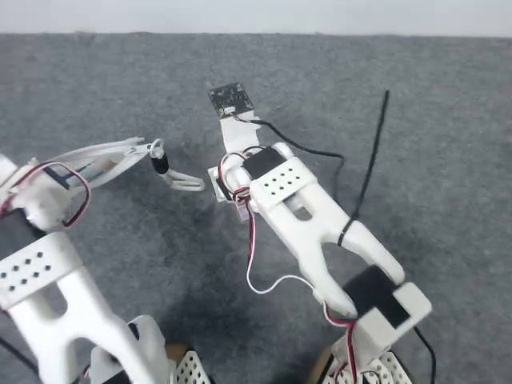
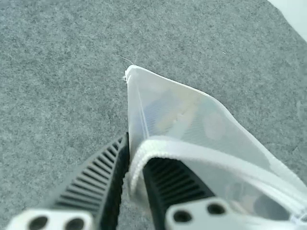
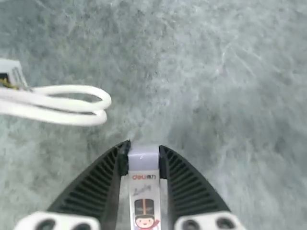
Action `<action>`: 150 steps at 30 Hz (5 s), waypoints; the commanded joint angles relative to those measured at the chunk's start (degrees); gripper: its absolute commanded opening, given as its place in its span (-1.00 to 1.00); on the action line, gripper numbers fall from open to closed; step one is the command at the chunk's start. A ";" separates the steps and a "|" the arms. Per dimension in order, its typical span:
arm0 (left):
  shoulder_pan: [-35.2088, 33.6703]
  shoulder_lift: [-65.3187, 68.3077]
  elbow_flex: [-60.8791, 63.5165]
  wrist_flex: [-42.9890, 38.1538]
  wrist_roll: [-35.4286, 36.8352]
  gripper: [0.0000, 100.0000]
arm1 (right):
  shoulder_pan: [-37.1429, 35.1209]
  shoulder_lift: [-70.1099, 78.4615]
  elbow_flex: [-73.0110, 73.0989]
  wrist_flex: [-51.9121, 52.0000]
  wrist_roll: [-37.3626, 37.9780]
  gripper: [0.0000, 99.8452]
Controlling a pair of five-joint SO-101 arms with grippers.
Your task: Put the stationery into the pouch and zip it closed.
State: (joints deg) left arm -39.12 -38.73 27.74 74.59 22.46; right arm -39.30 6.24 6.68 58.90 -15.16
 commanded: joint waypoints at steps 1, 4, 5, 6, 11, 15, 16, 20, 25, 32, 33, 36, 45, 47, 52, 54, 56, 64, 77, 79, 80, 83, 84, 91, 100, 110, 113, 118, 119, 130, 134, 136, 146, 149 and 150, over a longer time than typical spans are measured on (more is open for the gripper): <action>0.35 -1.58 -2.24 -1.93 0.62 -0.98 | 0.22 -6.46 -1.41 7.25 -0.53 -0.99; 0.35 -1.58 -2.24 -1.93 -0.18 -0.98 | -0.66 -6.46 -1.41 12.09 -0.35 -0.99; 0.35 -1.58 -2.24 -1.93 -0.44 -0.98 | -0.75 -6.46 -1.41 12.35 -0.35 -0.99; 0.35 -1.58 -2.24 -1.93 -0.44 -0.98 | -0.75 -6.02 -1.41 12.35 -0.35 -0.99; 0.53 -1.58 -2.24 -1.93 -0.53 -0.98 | -0.75 2.33 -1.76 11.38 1.85 -0.98; 0.53 -1.58 -2.24 -1.93 -0.53 -0.98 | -0.66 11.56 -1.76 3.30 2.46 -0.98; 0.53 -1.58 -2.24 -1.93 -0.53 -0.98 | -0.75 13.49 -1.76 1.54 2.46 -0.98; 0.53 -1.49 -2.24 -1.93 -0.53 -0.98 | -2.07 18.24 -3.69 1.01 2.55 -0.92; 0.53 -1.41 -2.24 -1.93 -0.53 -0.98 | -3.21 18.86 -8.97 10.51 2.46 -0.74; 0.53 -1.41 -2.15 -1.85 -0.53 -0.98 | -3.21 19.12 -9.85 11.47 2.46 -0.82; 0.53 -1.41 -2.15 -1.85 -0.53 -0.98 | -3.21 19.12 -9.85 11.47 2.46 -0.83; 0.53 -1.32 -2.15 -1.85 -0.53 -0.98 | -3.12 19.21 -9.76 12.00 2.55 -0.83; 0.53 -1.49 -1.63 -1.93 -0.53 -0.98 | -3.12 20.97 -10.02 15.78 6.15 -0.97; 0.53 -1.49 -1.63 -1.93 -0.53 -0.98 | -3.03 19.82 -10.02 15.78 6.15 -0.98; 0.62 -1.49 -1.63 -1.93 -0.53 -0.98 | -2.86 16.04 -9.85 15.87 6.07 -0.99; 0.62 -1.49 -1.63 -1.93 -0.53 -0.98 | -2.86 14.02 -9.85 15.87 5.98 -0.99; 0.62 -1.49 -1.63 -1.93 -0.53 -0.98 | -2.86 11.56 -9.85 15.87 6.07 -0.99; 2.99 -1.58 -1.63 -1.23 -0.53 -0.98 | -0.57 7.16 -10.11 15.52 6.15 -0.99; 13.89 -1.67 -2.33 1.05 -2.90 -0.98 | 3.21 -1.54 -9.85 14.99 6.07 -0.99; 14.77 -1.67 -3.74 2.81 -2.99 -0.98 | 4.35 -2.68 -9.85 13.93 5.98 -0.99; 15.21 -1.67 -4.70 3.96 -2.99 -0.98 | 4.97 -3.12 -9.76 13.41 5.80 -0.99; 16.79 -1.67 -7.34 6.59 -2.99 -0.98 | 6.46 -3.91 -9.76 12.26 5.71 -0.99; 17.49 -1.67 -7.78 6.95 -2.99 -0.98 | 6.90 -4.18 -9.76 12.09 5.71 -0.99; 21.10 -1.67 -10.86 9.49 -4.75 -0.98 | 7.78 -4.26 -9.76 9.80 5.71 -0.99; 22.24 -1.67 -9.45 9.49 -5.10 -0.98 | 7.43 -11.74 -9.67 14.46 5.63 -0.99; 22.33 -1.67 -9.10 9.05 -5.10 -0.98 | 6.02 -22.90 -9.58 21.14 5.63 -0.99; 22.33 -1.58 -9.10 9.14 -5.10 -0.98 | 4.70 -28.18 -6.15 20.79 5.54 -0.99; 22.33 -1.58 -8.66 9.05 -5.10 -0.98 | 2.15 -40.92 6.59 12.09 5.54 -0.99; 22.33 -1.58 -8.40 8.70 -5.10 -0.98 | 1.71 -43.74 9.49 9.80 5.54 -0.99; 25.41 -1.58 -7.25 8.26 -6.51 -0.98 | -4.26 -69.14 35.08 -12.79 -3.08 -0.99; 25.76 -1.58 -7.25 8.35 -6.51 -0.98 | -4.09 -75.56 42.29 -21.14 -4.13 -0.99; 26.02 -1.58 -7.25 8.35 -6.51 -0.98 | -4.09 -78.81 46.15 -25.89 -4.13 -0.99; 26.11 -1.58 -7.25 8.53 -6.68 -0.98 | -4.09 -89.01 63.82 -51.47 -4.04 -0.99; 28.22 -1.58 -6.81 8.70 -6.95 -0.98 | -4.09 -88.92 66.90 -58.59 -4.04 -0.99; 29.19 -1.58 -6.29 8.62 -7.56 -0.98 | -4.09 -88.92 67.69 -60.53 -4.04 -0.99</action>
State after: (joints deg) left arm -12.40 -38.81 21.67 84.35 16.22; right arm -42.99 -80.88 74.02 5.10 -18.59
